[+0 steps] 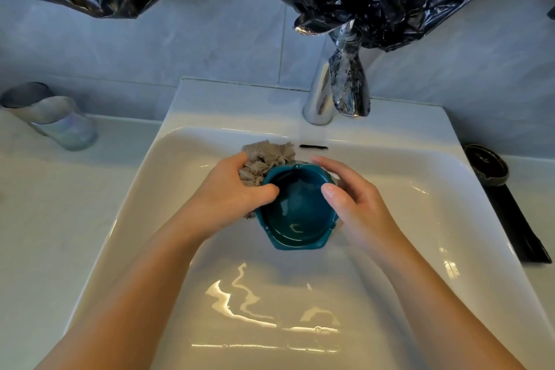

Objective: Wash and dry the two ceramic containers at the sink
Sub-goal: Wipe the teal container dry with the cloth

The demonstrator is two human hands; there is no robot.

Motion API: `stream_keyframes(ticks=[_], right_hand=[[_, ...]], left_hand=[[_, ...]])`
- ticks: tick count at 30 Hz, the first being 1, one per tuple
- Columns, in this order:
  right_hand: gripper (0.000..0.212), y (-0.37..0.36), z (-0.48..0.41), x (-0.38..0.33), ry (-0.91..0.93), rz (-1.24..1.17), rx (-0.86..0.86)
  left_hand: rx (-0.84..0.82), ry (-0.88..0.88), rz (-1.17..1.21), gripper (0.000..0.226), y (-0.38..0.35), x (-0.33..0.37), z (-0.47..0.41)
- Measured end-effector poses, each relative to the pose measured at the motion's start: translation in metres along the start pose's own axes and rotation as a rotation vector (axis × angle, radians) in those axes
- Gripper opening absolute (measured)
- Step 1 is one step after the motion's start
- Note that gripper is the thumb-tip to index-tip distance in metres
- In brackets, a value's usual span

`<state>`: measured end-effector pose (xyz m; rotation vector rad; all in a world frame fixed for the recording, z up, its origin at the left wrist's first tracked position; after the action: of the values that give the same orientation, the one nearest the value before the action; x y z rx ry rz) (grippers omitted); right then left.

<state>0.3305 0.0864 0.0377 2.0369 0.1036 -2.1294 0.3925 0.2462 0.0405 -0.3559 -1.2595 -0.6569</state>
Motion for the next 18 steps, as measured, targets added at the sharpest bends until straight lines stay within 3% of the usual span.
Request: stream_keyframes(ticks=[3, 6, 9, 15, 18], right_hand=[[0.048, -0.004, -0.001, 0.005, -0.005, -0.038, 0.056], [0.033, -0.007, 0.000, 0.004, 0.027, -0.037, 0.155], [0.026, 0.001, 0.000, -0.003, 0.062, -0.011, 0.172], [0.036, -0.009, -0.001, 0.001, -0.013, 0.043, -0.076], [0.042, -0.012, -0.002, 0.004, -0.043, 0.060, -0.090]], left_hand=[[0.233, -0.044, 0.094, 0.026, 0.008, -0.003, 0.005], [0.371, -0.061, 0.187, 0.023, 0.006, -0.011, 0.011], [0.281, -0.099, 0.059, 0.026, 0.001, -0.003, 0.007], [-0.042, -0.094, -0.219, 0.033, -0.011, 0.009, 0.003], [-0.046, -0.087, -0.236, 0.029, -0.010, 0.011, 0.003]])
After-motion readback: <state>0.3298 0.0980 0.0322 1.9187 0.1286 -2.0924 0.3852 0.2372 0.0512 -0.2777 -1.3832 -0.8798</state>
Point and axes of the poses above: each hand's wrist, its own z-axis away from the middle knuckle, its own y-axis out of the back of the hand, x = y × z, the point moved 9 cm from there along -z, towards the middle knuckle, and after that the axes turned 14 degrees about -x, right-handed, at the moved point
